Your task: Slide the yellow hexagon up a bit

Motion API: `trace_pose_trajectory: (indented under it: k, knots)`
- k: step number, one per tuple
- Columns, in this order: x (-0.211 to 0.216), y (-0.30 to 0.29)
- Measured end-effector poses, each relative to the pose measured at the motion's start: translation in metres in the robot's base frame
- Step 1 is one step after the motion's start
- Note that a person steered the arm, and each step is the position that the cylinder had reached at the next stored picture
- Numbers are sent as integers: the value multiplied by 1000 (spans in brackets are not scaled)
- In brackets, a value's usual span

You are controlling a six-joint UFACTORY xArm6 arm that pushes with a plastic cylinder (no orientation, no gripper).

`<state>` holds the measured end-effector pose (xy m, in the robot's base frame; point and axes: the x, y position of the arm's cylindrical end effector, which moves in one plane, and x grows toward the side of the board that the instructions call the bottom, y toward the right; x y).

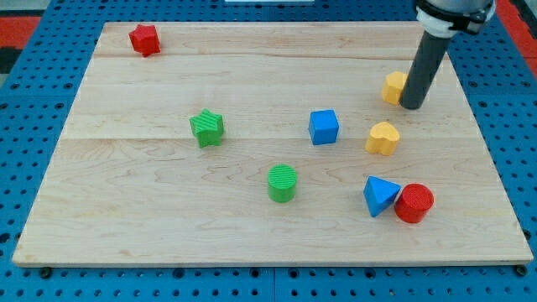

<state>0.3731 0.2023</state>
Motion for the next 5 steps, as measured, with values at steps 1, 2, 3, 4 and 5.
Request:
trace_pose_trajectory:
  k: [1, 2, 3, 4, 5]
  knots:
    - [-37, -17]
    - [-62, -18]
    - [-83, -4]
    - [-110, -59]
    - [-112, -91]
